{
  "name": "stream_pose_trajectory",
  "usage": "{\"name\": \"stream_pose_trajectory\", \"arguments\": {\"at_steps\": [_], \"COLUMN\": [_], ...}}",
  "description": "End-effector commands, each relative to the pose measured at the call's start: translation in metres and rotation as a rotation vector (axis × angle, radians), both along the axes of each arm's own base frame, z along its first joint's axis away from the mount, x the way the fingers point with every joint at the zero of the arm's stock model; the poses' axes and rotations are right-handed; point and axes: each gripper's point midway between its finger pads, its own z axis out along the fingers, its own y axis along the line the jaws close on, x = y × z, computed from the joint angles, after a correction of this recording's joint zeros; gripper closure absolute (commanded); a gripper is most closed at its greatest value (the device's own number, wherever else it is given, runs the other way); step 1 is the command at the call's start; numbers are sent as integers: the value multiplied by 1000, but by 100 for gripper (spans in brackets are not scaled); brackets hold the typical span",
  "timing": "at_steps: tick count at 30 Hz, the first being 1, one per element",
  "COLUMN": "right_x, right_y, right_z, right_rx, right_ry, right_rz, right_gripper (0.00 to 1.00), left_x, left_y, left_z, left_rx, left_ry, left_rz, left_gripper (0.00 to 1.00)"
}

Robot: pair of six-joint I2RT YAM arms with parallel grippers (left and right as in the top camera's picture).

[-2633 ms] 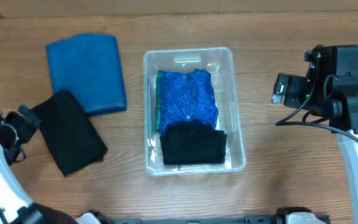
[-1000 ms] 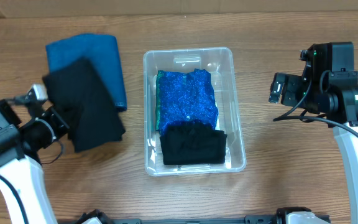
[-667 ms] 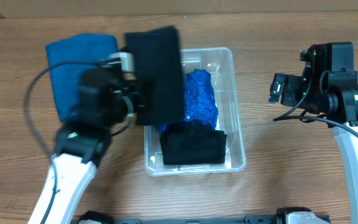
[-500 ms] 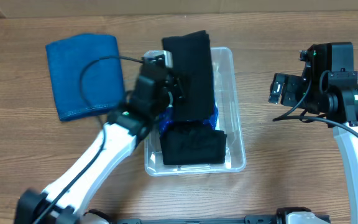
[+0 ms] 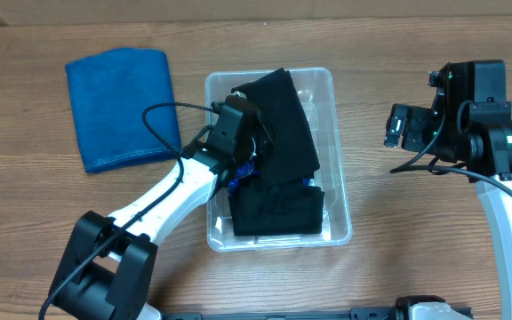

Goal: Pack container
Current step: 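Lay the black cloth into the container beside the sparkly cloth, then release the black cloth and move the left gripper to the teal towel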

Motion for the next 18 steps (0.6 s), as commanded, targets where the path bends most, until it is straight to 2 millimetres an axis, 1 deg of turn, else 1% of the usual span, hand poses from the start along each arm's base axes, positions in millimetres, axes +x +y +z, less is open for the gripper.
{"name": "stream_pose_trajectory", "arguments": {"at_steps": [1, 2, 4, 5, 7, 10, 11, 12, 14, 16, 17, 18], "right_x": [1, 1, 1, 1, 1, 1, 1, 1, 0, 0, 0, 0], "right_y": [-1, -1, -1, -1, -1, -1, -1, -1, -1, -1, -1, -1], "right_z": [2, 2, 2, 2, 2, 2, 2, 2, 2, 1, 1, 1], "right_rx": [2, 2, 2, 2, 2, 2, 2, 2, 2, 2, 2, 2], "right_ry": [-7, -7, -7, -8, -8, -8, -7, -7, -6, -4, -3, -3], "right_rz": [-6, -6, -6, -6, -6, -6, -6, -6, -6, -6, -6, -6], "right_gripper": [0, 0, 0, 0, 0, 0, 0, 0, 0, 0, 0, 0], "left_x": [0, -1, -3, -5, -12, -20, -21, -20, -12, 1, 9, 15], "left_y": [-10, -16, -40, -45, -48, -45, -43, -42, -34, -18, -6, 5], "left_z": [8, 11, 35, 41, 38, 29, 26, 25, 23, 24, 27, 32], "left_rx": [-32, -74, -216, -262, -280, -262, -249, -233, -176, -120, -111, -106], "left_ry": [0, 12, -20, -7, 33, 83, 93, 81, 28, -31, -50, -71], "left_rz": [-39, -46, -140, -153, -175, -172, -164, -166, -164, -155, -140, -127], "left_gripper": [95, 96, 96, 96, 96, 96, 92, 75, 55, 50, 43, 44]}}
